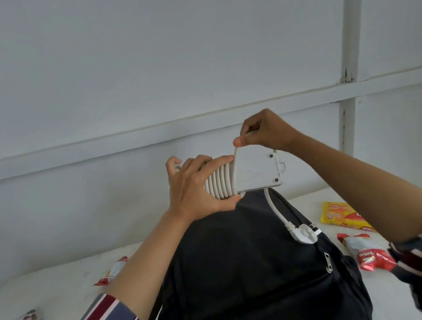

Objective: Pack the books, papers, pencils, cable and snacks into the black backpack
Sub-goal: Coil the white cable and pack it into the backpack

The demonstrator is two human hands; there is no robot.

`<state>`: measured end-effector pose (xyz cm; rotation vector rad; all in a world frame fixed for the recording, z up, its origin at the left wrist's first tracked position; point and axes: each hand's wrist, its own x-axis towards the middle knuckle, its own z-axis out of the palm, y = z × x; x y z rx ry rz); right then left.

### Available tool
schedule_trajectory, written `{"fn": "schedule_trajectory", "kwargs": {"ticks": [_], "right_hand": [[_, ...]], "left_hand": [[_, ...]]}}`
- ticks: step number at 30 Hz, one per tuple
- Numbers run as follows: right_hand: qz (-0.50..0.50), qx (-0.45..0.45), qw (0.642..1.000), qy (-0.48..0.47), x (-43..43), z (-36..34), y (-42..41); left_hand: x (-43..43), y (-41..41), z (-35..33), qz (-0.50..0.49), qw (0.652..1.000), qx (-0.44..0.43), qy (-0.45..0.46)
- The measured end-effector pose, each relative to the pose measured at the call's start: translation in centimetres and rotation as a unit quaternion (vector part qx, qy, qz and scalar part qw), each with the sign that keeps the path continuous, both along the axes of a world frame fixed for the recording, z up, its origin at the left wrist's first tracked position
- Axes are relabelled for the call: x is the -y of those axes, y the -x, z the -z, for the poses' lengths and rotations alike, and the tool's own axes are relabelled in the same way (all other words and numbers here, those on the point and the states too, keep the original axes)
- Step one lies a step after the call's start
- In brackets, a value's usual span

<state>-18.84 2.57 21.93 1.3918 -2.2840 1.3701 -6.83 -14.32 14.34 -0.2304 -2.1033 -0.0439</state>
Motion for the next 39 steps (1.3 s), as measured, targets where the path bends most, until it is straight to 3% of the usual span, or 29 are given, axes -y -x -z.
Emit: {"fn": "schedule_trajectory", "kwargs": {"ticks": [6,9,12,15,17,20,24,26,29,35,39], "right_hand": [[-0.007,0.138,0.989,0.059,2.0,5.0,0.3],[0.035,0.254,0.966,-0.041,1.8,7.2,-1.6],[0.02,0.236,0.968,-0.083,2.4,8.7,-2.9],[-0.006,0.275,0.955,-0.109,2.9,9.2,-3.8],[0.02,0.235,0.958,-0.165,2.9,9.5,-4.1],[0.062,0.045,0.956,-0.285,2.4,8.8,-4.5],[0.004,0.002,0.903,-0.43,0.6,6.1,-4.9],[0.015,-0.08,0.878,-0.472,-0.3,5.0,-5.7],[0.053,-0.216,0.891,-0.396,-1.1,3.6,-6.5],[0.009,-0.244,0.934,-0.26,-1.2,2.2,-5.7],[0.044,-0.285,0.947,-0.145,-1.3,2.4,-5.4]], "left_hand": [[-0.2,-0.5,0.0,-0.034,0.999,0.001,0.0],[0.2,-0.4,0.1,-0.059,0.998,0.023,0.011],[0.9,-0.4,0.1,-0.1,0.995,0.028,-0.003],[1.6,-0.2,-0.2,-0.141,0.989,0.04,-0.01],[1.9,-0.2,-0.4,-0.168,0.984,0.053,-0.008],[1.9,-0.1,-0.2,-0.199,0.977,0.068,-0.018],[1.3,0.1,0.1,-0.241,0.962,0.114,-0.055],[1.3,0.3,0.1,-0.254,0.956,0.136,-0.062],[0.9,0.2,0.2,-0.241,0.958,0.148,-0.046],[-0.8,-0.1,-0.5,-0.168,0.975,0.144,-0.009],[-0.7,-0.7,-0.5,-0.101,0.984,0.135,-0.051]]}}
